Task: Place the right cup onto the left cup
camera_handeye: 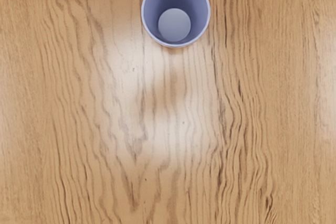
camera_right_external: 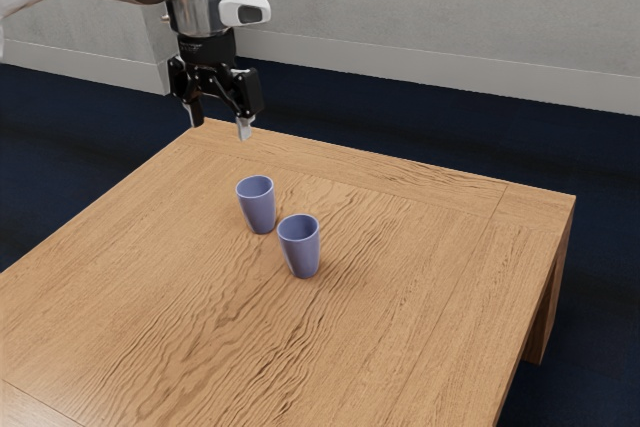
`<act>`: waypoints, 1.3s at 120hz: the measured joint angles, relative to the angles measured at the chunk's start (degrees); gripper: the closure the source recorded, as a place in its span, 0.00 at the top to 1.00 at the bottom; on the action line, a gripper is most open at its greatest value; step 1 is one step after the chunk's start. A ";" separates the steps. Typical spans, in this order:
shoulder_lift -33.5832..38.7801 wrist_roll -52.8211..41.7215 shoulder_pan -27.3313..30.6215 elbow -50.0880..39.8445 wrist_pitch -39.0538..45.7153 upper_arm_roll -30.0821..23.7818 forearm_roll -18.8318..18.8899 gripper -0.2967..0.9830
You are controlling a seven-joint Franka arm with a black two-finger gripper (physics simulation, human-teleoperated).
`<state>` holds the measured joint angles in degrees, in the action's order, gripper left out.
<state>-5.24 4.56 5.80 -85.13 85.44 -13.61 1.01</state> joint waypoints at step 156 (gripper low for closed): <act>-8.58 -0.37 -6.47 -16.80 24.05 0.68 0.14 0.77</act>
<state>-13.82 4.20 -0.67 -101.93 109.48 -12.93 1.15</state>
